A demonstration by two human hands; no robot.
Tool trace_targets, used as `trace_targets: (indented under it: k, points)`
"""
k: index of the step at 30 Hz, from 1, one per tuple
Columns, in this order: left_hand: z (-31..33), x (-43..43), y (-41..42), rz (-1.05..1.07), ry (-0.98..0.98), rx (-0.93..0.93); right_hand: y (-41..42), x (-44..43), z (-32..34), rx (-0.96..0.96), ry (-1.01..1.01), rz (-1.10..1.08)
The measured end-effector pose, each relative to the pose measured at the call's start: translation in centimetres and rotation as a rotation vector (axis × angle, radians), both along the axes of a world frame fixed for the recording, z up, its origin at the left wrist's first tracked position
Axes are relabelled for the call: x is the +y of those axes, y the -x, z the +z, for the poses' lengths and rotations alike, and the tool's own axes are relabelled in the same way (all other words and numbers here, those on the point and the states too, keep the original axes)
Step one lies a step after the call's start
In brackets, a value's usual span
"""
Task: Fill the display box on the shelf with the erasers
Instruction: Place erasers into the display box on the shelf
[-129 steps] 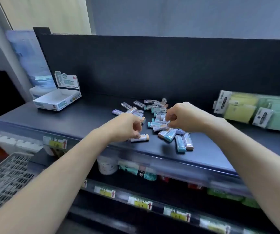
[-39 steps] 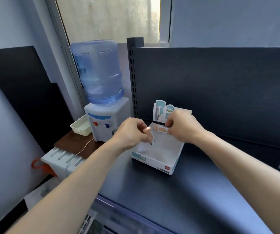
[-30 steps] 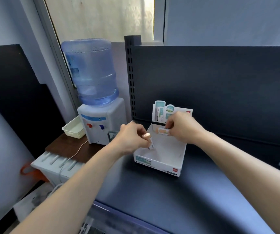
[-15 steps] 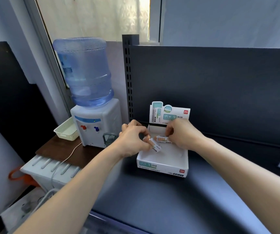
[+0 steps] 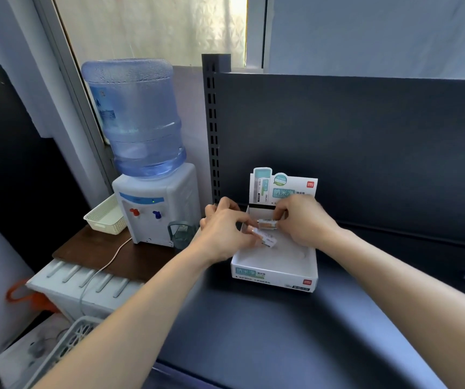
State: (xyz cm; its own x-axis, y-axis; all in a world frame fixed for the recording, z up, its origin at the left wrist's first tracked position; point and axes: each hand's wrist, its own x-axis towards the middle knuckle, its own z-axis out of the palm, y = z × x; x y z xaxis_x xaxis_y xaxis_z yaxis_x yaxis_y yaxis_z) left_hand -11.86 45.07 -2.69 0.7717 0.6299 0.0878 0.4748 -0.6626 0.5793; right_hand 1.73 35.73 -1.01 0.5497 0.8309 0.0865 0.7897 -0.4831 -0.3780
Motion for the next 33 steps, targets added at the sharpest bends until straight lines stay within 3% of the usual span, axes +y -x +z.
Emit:
trace_targets:
  k: [6,12,20,33]
  points:
    - [0.3,0.3,-0.1,0.025,-0.012,-0.059,-0.5,0.2,-0.6,0.008,-0.008,-0.024]
    - [0.7,0.4,-1.2,0.008,-0.14,0.117,-0.5,0.3,-0.5,0.017,-0.032,-0.047]
    - [1.5,0.3,-1.2,-0.054,-0.221,0.194,-0.4,0.2,-0.5,0.047,-0.077,-0.069]
    - [1.0,0.4,-1.3,0.052,-0.111,0.105,0.1,0.8,-0.9,-0.015,-0.058,-0.057]
